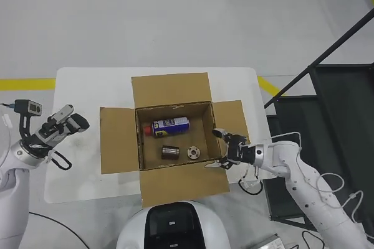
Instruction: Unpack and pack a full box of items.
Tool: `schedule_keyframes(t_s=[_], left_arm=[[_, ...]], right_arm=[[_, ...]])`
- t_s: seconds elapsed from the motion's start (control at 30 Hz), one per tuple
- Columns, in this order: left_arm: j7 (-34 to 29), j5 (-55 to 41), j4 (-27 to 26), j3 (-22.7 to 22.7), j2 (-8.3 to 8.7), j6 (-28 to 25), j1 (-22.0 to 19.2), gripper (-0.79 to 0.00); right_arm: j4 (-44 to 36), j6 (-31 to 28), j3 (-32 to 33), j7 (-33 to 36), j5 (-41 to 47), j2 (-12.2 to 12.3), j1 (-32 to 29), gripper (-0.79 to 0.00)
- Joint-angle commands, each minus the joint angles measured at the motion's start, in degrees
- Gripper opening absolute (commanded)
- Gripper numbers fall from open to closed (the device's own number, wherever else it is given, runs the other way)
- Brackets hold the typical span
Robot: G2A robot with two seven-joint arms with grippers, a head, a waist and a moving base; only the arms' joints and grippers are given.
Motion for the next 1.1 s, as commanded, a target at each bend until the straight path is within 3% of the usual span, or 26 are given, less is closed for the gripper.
schedule_keyframes(t_s=[0.0,0.27,0.53,0.8,1.07], left_arm=[[0.3,0.76,1.91,-0.09,0.1,0.03,-0.53,0.0],[1.09,10.57,6.86,4.17,0.34,0.76,-3.98,0.0],[-1.1,8.25,10.44,9.67,-0.23,0.38,-6.55,0.0],[-4.21,3.51,9.61,13.67,-0.76,0.29,-8.83,0.0],[-6.21,1.74,3.88,17.42,-1.14,1.86,-10.76,0.0]], right_arm=[[0.06,-1.59,4.26,-1.56,2.26,0.6,-2.97,0.0],[1.77,-1.59,5.89,-2.41,6.49,1.29,-4.87,0.0],[1.9,-1.34,5.82,-2.37,6.63,1.26,-4.96,0.0],[6.41,-1.59,6.53,-5.0,19.59,2.33,-6.27,0.0],[13.07,-1.59,8.83,-4.16,36.68,5.26,-7.29,0.0]])
